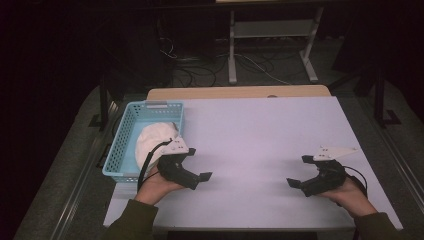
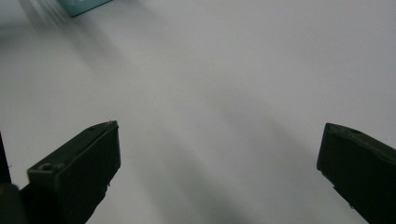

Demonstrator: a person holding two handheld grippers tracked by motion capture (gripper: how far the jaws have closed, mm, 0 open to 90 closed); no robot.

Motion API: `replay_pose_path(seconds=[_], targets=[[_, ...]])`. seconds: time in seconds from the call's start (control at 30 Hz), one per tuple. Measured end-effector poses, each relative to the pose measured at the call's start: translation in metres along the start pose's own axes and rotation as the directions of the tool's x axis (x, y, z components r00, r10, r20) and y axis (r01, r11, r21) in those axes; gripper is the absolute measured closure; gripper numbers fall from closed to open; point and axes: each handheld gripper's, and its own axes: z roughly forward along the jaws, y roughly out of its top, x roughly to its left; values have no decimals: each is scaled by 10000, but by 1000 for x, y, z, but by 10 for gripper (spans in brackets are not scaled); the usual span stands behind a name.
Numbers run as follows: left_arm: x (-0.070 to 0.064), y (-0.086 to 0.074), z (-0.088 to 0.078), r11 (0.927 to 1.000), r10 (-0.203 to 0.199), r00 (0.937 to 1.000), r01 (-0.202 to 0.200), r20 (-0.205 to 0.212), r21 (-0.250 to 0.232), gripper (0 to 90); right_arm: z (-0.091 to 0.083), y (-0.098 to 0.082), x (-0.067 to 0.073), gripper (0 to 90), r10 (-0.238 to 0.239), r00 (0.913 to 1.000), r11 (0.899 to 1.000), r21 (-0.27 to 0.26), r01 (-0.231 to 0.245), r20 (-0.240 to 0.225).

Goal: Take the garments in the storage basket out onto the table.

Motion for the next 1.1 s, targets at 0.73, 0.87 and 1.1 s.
replay_pose_path(seconds=[0.73, 0.87, 1.1], targets=[[7, 4, -9, 9999, -98, 9998, 98, -178, -25, 0, 2, -2, 0, 0, -78, 10000, 9999, 83, 78, 55], [9, 5, -12, 9999, -108, 9996, 107, -246, -51, 0, 3, -3, -1, 0, -35, 10000, 10000, 91, 34, 62], [13, 6, -15, 9999, -113, 9991, 112, -411, -25, 0, 2, -3, -1, 0, 18, 10000, 10000, 53, -18, 74]])
